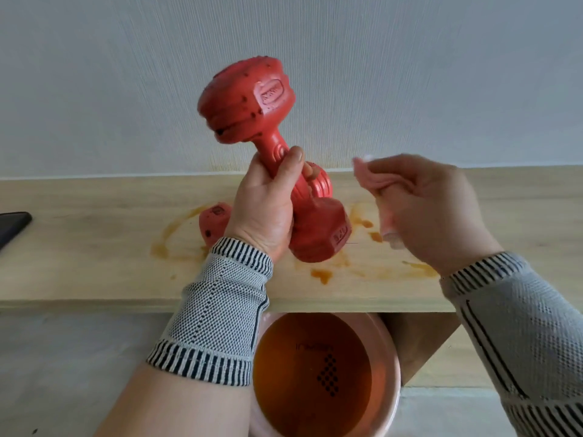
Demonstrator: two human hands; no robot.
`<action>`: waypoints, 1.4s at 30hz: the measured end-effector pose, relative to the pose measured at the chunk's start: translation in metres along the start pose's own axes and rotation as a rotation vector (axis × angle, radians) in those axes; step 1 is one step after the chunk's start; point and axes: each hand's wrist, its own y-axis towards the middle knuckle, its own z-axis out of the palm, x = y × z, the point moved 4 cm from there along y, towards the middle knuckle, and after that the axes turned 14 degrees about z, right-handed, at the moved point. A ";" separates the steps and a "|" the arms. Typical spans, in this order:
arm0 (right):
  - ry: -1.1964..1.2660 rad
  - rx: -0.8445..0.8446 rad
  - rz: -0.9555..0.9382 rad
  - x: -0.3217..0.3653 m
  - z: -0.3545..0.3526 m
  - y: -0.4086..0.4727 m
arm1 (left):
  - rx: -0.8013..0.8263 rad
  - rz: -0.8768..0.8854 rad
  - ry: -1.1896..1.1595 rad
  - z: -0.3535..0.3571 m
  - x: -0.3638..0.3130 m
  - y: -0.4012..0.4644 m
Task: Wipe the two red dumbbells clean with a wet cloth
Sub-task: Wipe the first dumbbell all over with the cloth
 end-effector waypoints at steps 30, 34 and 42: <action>-0.416 0.001 0.053 -0.025 0.011 -0.003 | -0.192 0.020 0.071 -0.003 0.006 0.000; 0.173 0.234 0.503 -0.035 0.013 -0.009 | -0.364 -0.013 -0.157 -0.006 -0.007 0.008; 0.568 0.415 0.726 -0.046 0.026 -0.013 | 0.009 0.017 0.019 0.001 -0.003 0.000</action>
